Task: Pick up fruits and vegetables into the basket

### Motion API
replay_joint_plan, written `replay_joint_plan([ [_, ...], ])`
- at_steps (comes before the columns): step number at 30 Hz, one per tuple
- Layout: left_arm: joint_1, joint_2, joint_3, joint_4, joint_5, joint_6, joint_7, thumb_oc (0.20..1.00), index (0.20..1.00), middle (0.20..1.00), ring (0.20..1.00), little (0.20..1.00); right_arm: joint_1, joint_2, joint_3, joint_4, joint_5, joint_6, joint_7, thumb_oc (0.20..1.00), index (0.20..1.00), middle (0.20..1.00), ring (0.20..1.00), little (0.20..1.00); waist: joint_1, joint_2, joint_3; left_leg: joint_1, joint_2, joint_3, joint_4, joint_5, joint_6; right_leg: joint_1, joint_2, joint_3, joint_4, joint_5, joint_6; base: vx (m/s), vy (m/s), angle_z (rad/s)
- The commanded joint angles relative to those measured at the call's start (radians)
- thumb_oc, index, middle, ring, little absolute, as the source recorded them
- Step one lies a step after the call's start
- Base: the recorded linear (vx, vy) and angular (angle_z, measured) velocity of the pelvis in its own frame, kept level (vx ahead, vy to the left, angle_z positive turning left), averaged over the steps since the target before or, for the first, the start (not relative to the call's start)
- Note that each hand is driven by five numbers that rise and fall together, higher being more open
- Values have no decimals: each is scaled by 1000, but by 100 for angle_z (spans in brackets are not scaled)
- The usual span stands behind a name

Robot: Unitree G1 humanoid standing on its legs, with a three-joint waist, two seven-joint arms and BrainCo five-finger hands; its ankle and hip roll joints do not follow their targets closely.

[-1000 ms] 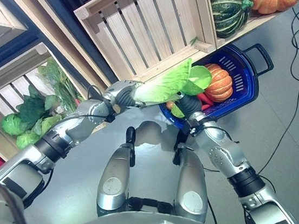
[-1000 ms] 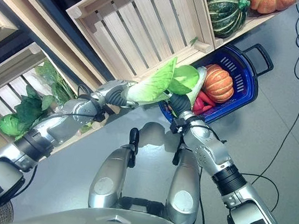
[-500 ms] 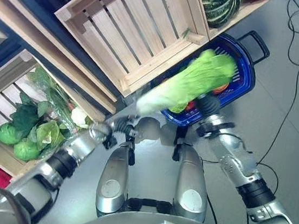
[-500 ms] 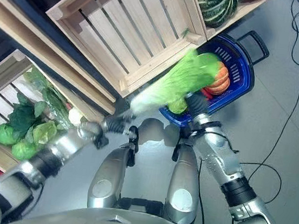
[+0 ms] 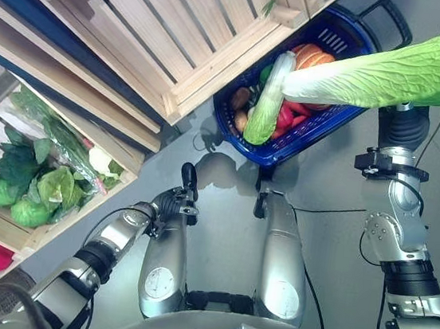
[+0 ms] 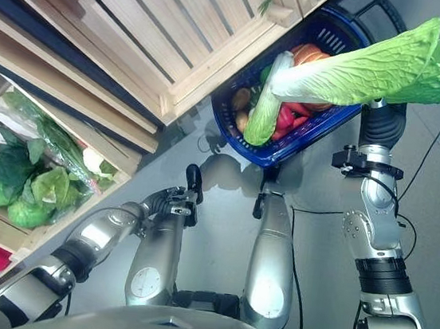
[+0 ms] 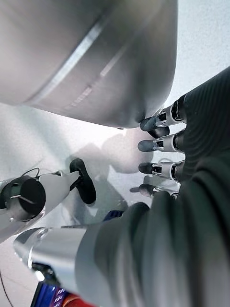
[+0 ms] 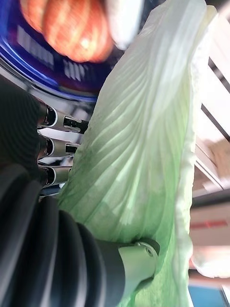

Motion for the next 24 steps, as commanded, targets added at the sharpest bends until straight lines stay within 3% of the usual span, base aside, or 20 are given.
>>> replay_joint_plan([
  [1,198,-29,-87,70,18,64,-35,1000,1000,1000,1000,1000,-39,-44,-73,-31,-94,-44,-50,200,200,200,200,200,9,-10,-17,-98,-26,46,21,-27,64,-28,6,-45,170,-190,50,4,-9,10],
  [6,187,-7,-116,31,5,65,-24,1000,1000,1000,1000,1000,-165,-103,-45,169,-155,53,-104,200,200,200,200,200,45,27,-17,-174,-39,31,37,-16,64,-109,-14,-52,209,-193,46,2,-8,7],
  [9,171,6,-136,12,5,35,-12,1000,1000,1000,1000,1000,-261,-139,-10,287,-162,100,-114,200,200,200,200,200,68,53,-17,-215,-46,21,43,-8,65,-153,-23,-55,228,-194,43,3,2,13],
  [11,168,19,-154,-10,-7,1,5,1000,1000,1000,1000,1000,-317,-154,18,361,-185,127,-109,200,200,200,200,200,85,70,-17,-233,-52,14,43,-3,65,-177,-29,-57,242,-198,41,12,23,12],
  [12,162,30,-170,-39,-42,-41,33,1000,1000,1000,1000,1000,-396,-172,53,448,-198,171,-98,200,200,200,200,200,105,93,-17,-256,-59,8,43,2,66,-206,-36,-59,256,-203,38,5,40,11],
  [14,160,33,-171,-50,-63,-64,56,1000,1000,1000,1000,1000,-425,-177,69,478,-199,190,-96,200,200,200,200,200,111,102,-17,-267,-62,6,44,4,66,-219,-39,-59,263,-206,37,4,35,8],
  [18,159,64,-144,-137,-194,-213,134,1000,1000,1000,1000,1000,-536,-191,128,654,-154,328,-61,200,200,200,200,200,156,148,-17,-311,-81,-11,48,13,71,-274,-50,-58,301,-221,25,-1,23,16],
  [24,177,88,-34,-276,-342,-262,125,1000,1000,1000,1000,1000,-598,-176,144,898,17,414,22,200,200,200,200,200,217,185,-17,-348,-108,-39,61,12,88,-315,-68,-73,336,-233,12,-4,-41,14],
])
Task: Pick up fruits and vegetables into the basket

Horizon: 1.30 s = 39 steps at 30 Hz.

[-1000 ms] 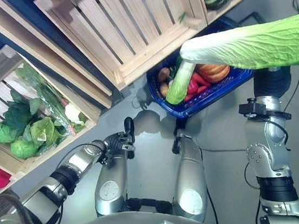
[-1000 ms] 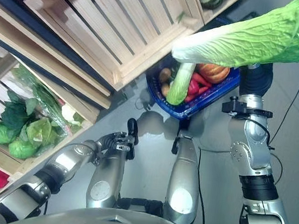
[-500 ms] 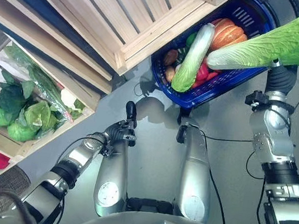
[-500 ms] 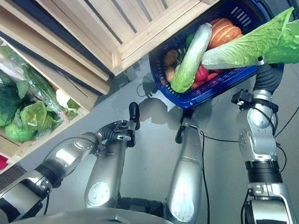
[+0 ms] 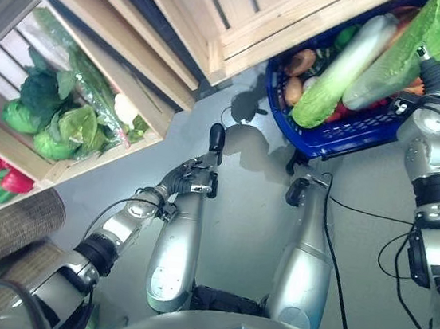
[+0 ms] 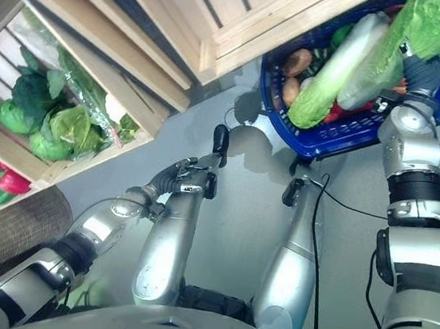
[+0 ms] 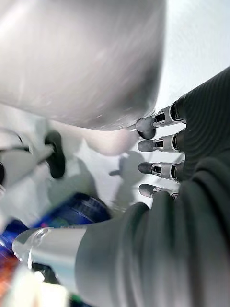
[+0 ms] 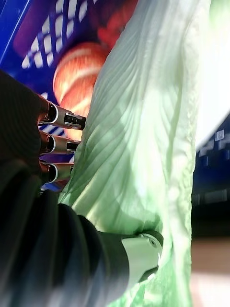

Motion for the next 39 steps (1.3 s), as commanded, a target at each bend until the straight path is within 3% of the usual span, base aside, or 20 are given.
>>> replay_joint_plan([
  [1,141,37,11,-118,-89,-31,0,1000,1000,1000,1000,1000,23,-38,47,77,165,36,90,200,200,200,200,200,22,130,-36,-78,-44,18,-23,-12,94,-25,34,-48,121,-153,29,-11,-111,22],
  [3,149,50,36,-171,-97,-36,-3,1000,1000,1000,1000,1000,19,-35,23,155,241,43,185,200,200,200,200,200,39,142,-36,-87,-52,10,-23,-10,101,-34,29,-52,128,-154,28,-19,-69,33],
  [7,158,74,63,-229,-91,-24,-4,1000,1000,1000,1000,1000,41,-32,12,221,256,67,271,200,200,200,200,200,52,149,-36,-92,-62,-2,-19,-9,108,-40,30,-54,135,-154,25,-23,-60,13],
  [8,162,77,71,-238,-86,-17,-9,1000,1000,1000,1000,1000,52,-28,6,242,280,58,253,570,570,570,570,570,54,149,-36,-89,-64,-5,-19,-9,111,-37,33,-54,132,-152,24,-28,-59,10],
  [9,164,79,77,-246,-84,-9,-14,1000,1000,1000,1000,1000,63,-26,-3,252,308,55,249,1000,1000,1000,1000,1000,54,149,-36,-85,-65,-6,-22,-9,112,-32,36,-54,127,-150,25,-27,-56,8],
  [16,193,94,122,-261,-55,-1,-59,1000,1000,1000,1000,1000,175,24,-67,237,271,-78,159,1000,1000,1000,1000,1000,34,122,-36,25,-68,0,-68,-10,109,96,67,-63,35,-119,34,-34,-8,3],
  [19,220,90,161,-242,-53,-25,-66,1000,1000,1000,1000,1000,305,63,-108,136,216,-203,80,1000,1000,1000,1000,1000,-4,89,-36,133,-60,11,-116,-9,102,211,88,-53,-35,-99,46,-15,82,-3],
  [20,222,91,161,-241,-54,-26,-66,1000,1000,1000,1000,1000,313,67,-110,129,214,-206,75,1000,1000,1000,1000,1000,-4,87,-36,139,-59,11,-120,-8,101,218,90,-53,-40,-97,46,0,116,-3],
  [22,237,83,192,-201,-49,-46,-53,1000,1000,1000,1000,1000,447,115,-115,1,109,-293,5,1000,1000,1000,1000,1000,-40,54,-36,234,-48,17,-168,-1,95,315,103,-38,-101,-80,60,5,126,-10],
  [27,257,59,254,-107,-42,-46,-29,1000,1000,1000,1000,1000,657,191,-136,-177,-23,-406,-45,1000,1000,1000,1000,1000,-94,2,-36,362,-18,35,-237,38,87,463,113,-28,-205,-25,75,-28,105,-22],
  [30,279,35,302,-45,-24,-27,-30,1000,1000,1000,1000,1000,779,227,-167,-263,-60,-449,-20,1000,1000,1000,1000,1000,-124,-29,-41,468,-5,41,-277,42,79,583,114,-19,-274,-12,92,62,94,-26],
  [32,336,9,334,26,21,-35,-37,1000,1000,1000,1000,1000,912,258,-184,-331,-133,-485,46,1000,1000,1000,1000,1000,-145,-56,-109,538,8,48,-321,43,69,665,113,-8,-347,1,109,162,99,-22],
  [36,386,-26,366,90,52,-15,-70,1000,1000,1000,1000,1000,1014,278,-192,-392,-179,-473,118,1000,1000,1000,1000,1000,-160,-78,-178,612,18,57,-374,45,64,748,111,-1,-417,15,128,159,59,-28],
  [39,413,-91,402,238,103,22,-106,1000,1000,1000,1000,1000,1108,319,-145,-399,-286,-408,234,1000,1000,1000,1000,1000,-175,-101,-285,692,26,72,-419,38,65,827,102,8,-477,36,147,213,89,-22],
])
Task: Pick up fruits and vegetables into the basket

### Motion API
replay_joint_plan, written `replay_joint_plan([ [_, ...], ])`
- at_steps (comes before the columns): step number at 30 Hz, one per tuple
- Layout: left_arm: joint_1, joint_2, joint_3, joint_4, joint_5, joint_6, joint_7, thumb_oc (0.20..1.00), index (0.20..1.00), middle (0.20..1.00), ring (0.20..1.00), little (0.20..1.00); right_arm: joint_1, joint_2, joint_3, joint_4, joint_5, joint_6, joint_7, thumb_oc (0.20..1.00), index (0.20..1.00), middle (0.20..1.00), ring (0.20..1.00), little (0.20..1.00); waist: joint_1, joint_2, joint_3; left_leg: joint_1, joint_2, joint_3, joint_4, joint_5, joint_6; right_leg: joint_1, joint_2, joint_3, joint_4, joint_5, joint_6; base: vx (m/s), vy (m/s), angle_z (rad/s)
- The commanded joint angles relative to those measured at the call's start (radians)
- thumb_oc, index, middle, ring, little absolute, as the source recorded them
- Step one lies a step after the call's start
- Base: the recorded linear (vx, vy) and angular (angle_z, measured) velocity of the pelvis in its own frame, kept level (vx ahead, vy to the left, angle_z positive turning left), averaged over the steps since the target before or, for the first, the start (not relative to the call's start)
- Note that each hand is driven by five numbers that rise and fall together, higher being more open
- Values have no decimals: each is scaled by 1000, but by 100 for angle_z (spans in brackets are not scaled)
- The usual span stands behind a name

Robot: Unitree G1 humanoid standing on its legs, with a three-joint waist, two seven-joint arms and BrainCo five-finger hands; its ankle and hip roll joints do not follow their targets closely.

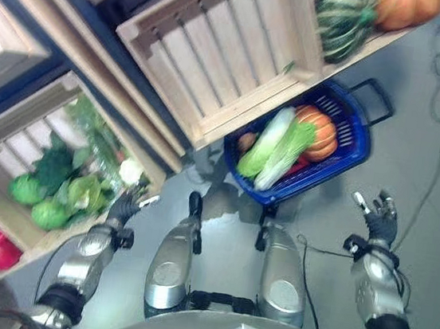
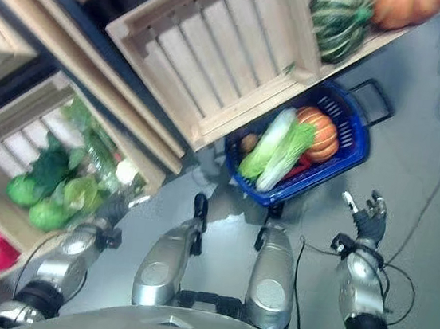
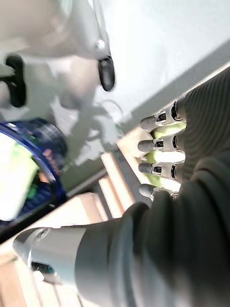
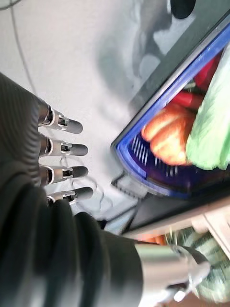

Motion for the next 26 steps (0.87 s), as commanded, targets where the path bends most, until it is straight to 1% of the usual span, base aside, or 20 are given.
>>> replay_joint_plan([
  [1,52,-22,25,134,93,24,-38,1000,1000,1000,1000,1000,50,10,57,-8,-110,47,136,1000,1000,1000,1000,1000,-3,-13,-144,-27,-23,-3,-31,-9,50,81,-34,-21,40,-102,82,180,94,-8],
  [3,42,-37,20,201,100,41,-44,1000,1000,1000,1000,1000,58,30,92,33,-144,99,163,1000,1000,1000,1000,1000,-3,-19,-177,0,-22,1,-43,-14,51,109,-40,-19,20,-95,87,116,65,-8],
  [5,27,-48,17,254,111,68,-55,1000,1000,1000,1000,1000,55,45,124,88,-163,123,193,1000,1000,1000,1000,1000,-1,-24,-197,27,-21,3,-55,-18,52,136,-45,-21,1,-89,91,43,66,-2],
  [8,4,-58,0,324,132,68,-62,1000,1000,1000,1000,1000,41,74,165,168,-151,161,231,1000,1000,1000,1000,1000,2,-29,-220,54,-20,4,-68,-23,53,166,-47,-23,-19,-84,93,21,53,3],
  [11,-17,-65,-14,375,141,74,-75,1000,1000,1000,1000,1000,19,97,197,243,-154,185,260,1000,1000,1000,1000,1000,5,-31,-232,73,-20,5,-69,-28,53,186,-53,-27,-35,-77,96,1,49,2],
  [12,-29,-72,-24,399,142,79,-82,1000,1000,1000,1000,1000,2,109,217,286,-139,206,274,1000,1000,1000,1000,1000,9,-31,-237,81,-19,6,-67,-32,51,198,-55,-33,-46,-73,96,-17,58,-1],
  [14,-51,-84,-40,439,135,83,-88,1000,1000,1000,1000,1000,-27,132,239,371,-143,208,293,1000,1000,1000,1000,1000,14,-29,-243,96,-19,9,-73,-35,50,214,-58,-42,-61,-68,96,-27,53,-1],
  [15,-64,-91,-47,460,131,88,-87,1000,1000,1000,1000,1000,-44,143,249,413,-130,228,293,1000,1000,1000,1000,1000,17,-27,-246,103,-18,12,-75,-36,49,221,-59,-47,-66,-66,96,-40,52,1],
  [17,-83,-105,-53,492,124,103,-85,1000,1000,1000,1000,1000,-70,165,251,495,-99,262,319,1000,1000,1000,1000,1000,20,-22,-251,112,-18,14,-80,-36,48,232,-60,-53,-73,-65,95,-39,45,0],
  [18,-92,-109,-57,510,124,104,-86,1000,1000,1000,1000,1000,-79,171,249,534,-87,267,337,1000,1000,1000,1000,1000,21,-20,-253,115,-17,15,-82,-36,47,237,-60,-55,-75,-66,94,-35,36,-3],
  [20,-109,-123,-67,555,136,109,-80,1000,1000,1000,1000,1000,-99,189,238,608,-46,319,398,1000,1000,1000,1000,1000,23,-15,-258,123,-17,16,-89,-34,46,247,-59,-60,-84,-65,93,-36,36,1],
  [21,-117,-129,-68,578,152,114,-83,1000,1000,1000,1000,1000,-106,193,235,649,-39,338,444,1000,1000,1000,1000,1000,23,-13,-260,127,-16,19,-92,-33,44,252,-60,-64,-89,-63,92,-24,25,6],
  [22,-118,-130,-69,582,154,113,-84,1000,1000,1000,1000,1000,-107,194,234,654,-40,336,448,1000,1000,1000,1000,1000,23,-13,-260,128,-16,19,-92,-33,44,253,-60,-64,-90,-63,92,0,0,0],
  [23,-123,-136,-72,599,167,120,-94,1000,1000,1000,1000,1000,-110,198,230,686,-26,365,483,1000,1000,1000,1000,1000,23,-11,-263,131,-16,21,-93,-33,43,258,-60,-68,-96,-61,91,0,0,0],
  [24,-126,-139,-74,605,171,127,-100,1000,1000,1000,1000,1000,-111,199,227,697,-13,379,497,1000,1000,1000,1000,1000,24,-10,-265,133,-16,22,-94,-32,42,260,-60,-70,-100,-60,91,0,0,0],
  [26,-129,-150,-77,627,163,134,-100,1000,1000,1000,1000,1000,-116,198,221,719,4,388,520,1000,1000,1000,1000,1000,25,-9,-269,142,-16,26,-100,-32,41,270,-58,-76,-111,-55,91,0,0,0],
])
